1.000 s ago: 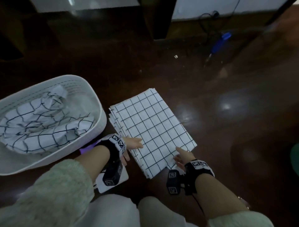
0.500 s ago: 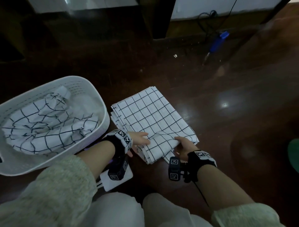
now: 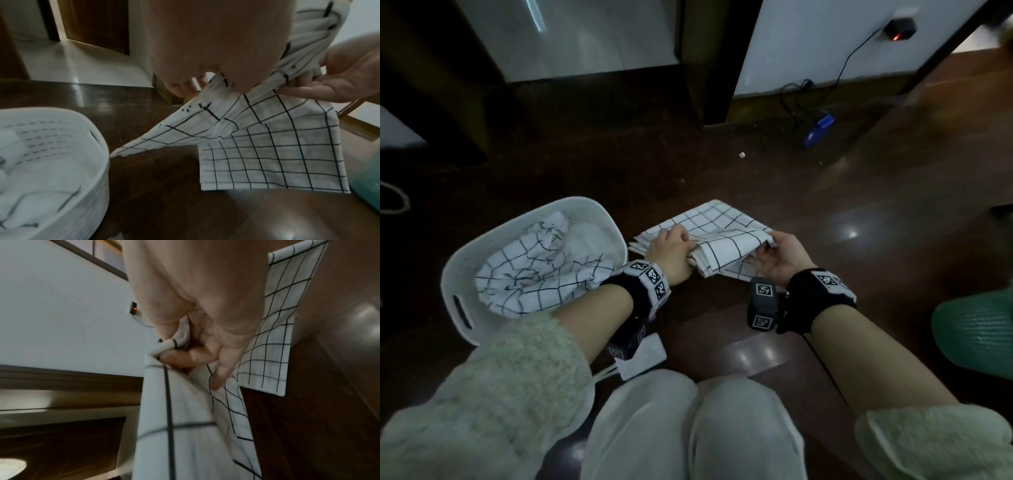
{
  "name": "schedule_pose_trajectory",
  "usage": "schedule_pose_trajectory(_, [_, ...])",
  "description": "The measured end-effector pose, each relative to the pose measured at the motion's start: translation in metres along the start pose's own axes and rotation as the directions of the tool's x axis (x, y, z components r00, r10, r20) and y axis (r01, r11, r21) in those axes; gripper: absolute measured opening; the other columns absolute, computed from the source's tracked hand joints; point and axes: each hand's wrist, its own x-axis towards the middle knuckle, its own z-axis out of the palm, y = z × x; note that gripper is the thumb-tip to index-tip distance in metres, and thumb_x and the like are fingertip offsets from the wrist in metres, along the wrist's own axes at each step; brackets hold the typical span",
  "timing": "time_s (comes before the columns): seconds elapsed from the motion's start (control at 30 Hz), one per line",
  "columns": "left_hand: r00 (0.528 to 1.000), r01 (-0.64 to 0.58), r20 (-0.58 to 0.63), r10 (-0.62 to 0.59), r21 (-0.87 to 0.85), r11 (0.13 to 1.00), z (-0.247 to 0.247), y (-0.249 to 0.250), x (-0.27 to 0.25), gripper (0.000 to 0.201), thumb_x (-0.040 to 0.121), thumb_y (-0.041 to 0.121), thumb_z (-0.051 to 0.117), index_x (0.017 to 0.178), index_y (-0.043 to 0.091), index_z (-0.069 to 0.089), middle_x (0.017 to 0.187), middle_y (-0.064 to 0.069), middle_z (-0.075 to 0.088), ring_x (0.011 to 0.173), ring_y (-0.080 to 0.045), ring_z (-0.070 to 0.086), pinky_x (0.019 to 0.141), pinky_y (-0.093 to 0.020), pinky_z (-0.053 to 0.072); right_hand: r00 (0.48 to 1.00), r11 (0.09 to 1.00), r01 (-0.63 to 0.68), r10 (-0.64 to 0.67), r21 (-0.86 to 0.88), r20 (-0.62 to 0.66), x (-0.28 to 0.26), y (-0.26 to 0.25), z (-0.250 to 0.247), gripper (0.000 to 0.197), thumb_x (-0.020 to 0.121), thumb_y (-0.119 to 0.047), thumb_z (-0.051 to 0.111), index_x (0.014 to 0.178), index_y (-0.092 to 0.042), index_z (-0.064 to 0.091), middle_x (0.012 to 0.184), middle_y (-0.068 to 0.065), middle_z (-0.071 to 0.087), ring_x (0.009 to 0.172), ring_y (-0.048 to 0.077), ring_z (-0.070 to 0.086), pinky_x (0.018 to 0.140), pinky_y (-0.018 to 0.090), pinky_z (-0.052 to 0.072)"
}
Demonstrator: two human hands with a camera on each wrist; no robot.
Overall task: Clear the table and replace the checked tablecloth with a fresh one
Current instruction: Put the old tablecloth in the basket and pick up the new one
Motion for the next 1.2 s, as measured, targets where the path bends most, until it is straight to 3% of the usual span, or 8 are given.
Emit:
schedule_pose_trajectory(0.13, [0.998,0.056,-0.005,-0.056,-0.083,0.995,-0.081,0.059,-0.048,0.028,0.092,0.024,0.048,0.118,0.021,0.059,0.132,-0.005,0.05,0.118,-0.031,0.044,0.097,-0.037,0.033,0.995,0.99,0.083,-0.075,-0.113,0.072,-0.1,-0.041,0.014,0.032,0.096,-0.046,0.05,0.109,-0.02,0.061,0.11,-0.003,0.065,0.105,0.013,0.059,0.093,0.046,0.046])
schedule_pose_trajectory(0.23, [0.995,0.087,0.07,-0.074,-0.213,0.973,-0.139,0.106,-0.079,0.025,0.093,0.022,0.043,0.102,0.011,0.063,0.108,-0.015,0.066,0.096,-0.034,0.062,0.074,-0.033,0.044,0.971,0.888,0.162,-0.066,-0.431,0.23,-0.183,-0.068,0.023,0.1,0.064,-0.08,0.059,0.149,-0.036,0.027,0.147,-0.014,0.036,0.133,0.015,0.038,0.105,0.056,0.035])
schedule_pose_trajectory(0.3, [0.991,0.11,0.104,-0.081,-0.306,0.946,-0.173,0.138,-0.099,0.029,0.095,0.023,0.043,0.103,0.007,0.065,0.106,-0.015,0.067,0.097,-0.035,0.062,0.075,-0.033,0.046,0.962,0.833,0.205,-0.076,-0.513,0.261,-0.231,-0.083,0.032,0.091,0.074,-0.077,0.051,0.15,-0.035,0.024,0.156,-0.006,0.027,0.14,0.022,0.03,0.108,0.057,0.03])
schedule_pose_trajectory(0.6, [0.97,0.202,0.238,-0.044,-0.698,0.687,-0.277,0.261,-0.228,0.028,0.095,0.028,0.052,0.116,0.012,0.061,0.11,-0.009,0.066,0.099,-0.025,0.062,0.089,-0.037,0.052,0.901,0.8,0.355,-0.155,-0.484,0.404,-0.428,-0.126,0.019,0.049,0.09,-0.062,0.046,0.136,-0.045,0.044,0.134,-0.007,0.058,0.12,0.016,0.059,0.095,0.043,0.051])
schedule_pose_trajectory(0.77, [0.928,0.245,0.362,0.085,-0.768,0.591,-0.342,0.321,-0.299,0.017,0.097,0.018,0.047,0.108,0.011,0.058,0.099,-0.014,0.067,0.087,-0.028,0.066,0.073,-0.039,0.057,0.868,0.711,0.469,-0.261,-0.524,0.423,-0.523,-0.136,-0.004,0.076,0.069,-0.07,0.068,0.136,-0.044,0.043,0.135,-0.008,0.057,0.119,0.013,0.059,0.104,0.044,0.045])
schedule_pose_trajectory(0.93, [0.887,0.208,0.405,0.222,-0.78,0.59,-0.372,0.352,-0.362,0.017,0.095,0.024,0.051,0.1,0.011,0.061,0.09,-0.012,0.066,0.071,-0.024,0.064,0.058,-0.03,0.053,0.796,0.581,0.605,-0.467,-0.545,0.385,-0.593,-0.122,-0.01,0.059,0.074,-0.051,0.074,0.127,-0.032,0.056,0.124,-0.006,0.064,0.114,0.012,0.06,0.103,0.04,0.046])
schedule_pose_trajectory(1.03, [0.852,0.145,0.402,0.336,-0.797,0.587,-0.371,0.357,-0.385,0.024,0.091,0.029,0.061,0.108,0.012,0.061,0.096,-0.011,0.067,0.08,-0.026,0.064,0.073,-0.038,0.057,0.761,0.62,0.648,-0.552,-0.442,0.34,-0.624,-0.11,-0.023,0.026,0.095,-0.021,0.058,0.12,-0.028,0.06,0.111,0.003,0.069,0.1,0.014,0.065,0.086,0.038,0.054])
schedule_pose_trajectory(1.2, [0.821,-0.042,0.363,0.44,-0.731,0.682,-0.36,0.388,-0.399,0.048,0.077,0.036,0.077,0.119,0.018,0.061,0.099,-0.002,0.071,0.084,-0.018,0.07,0.07,-0.043,0.059,0.77,0.732,0.638,-0.609,-0.239,0.191,-0.66,-0.103,-0.054,0.025,0.097,-0.022,0.053,0.118,-0.015,0.063,0.095,0.007,0.07,0.083,0.02,0.067,0.067,0.028,0.052])
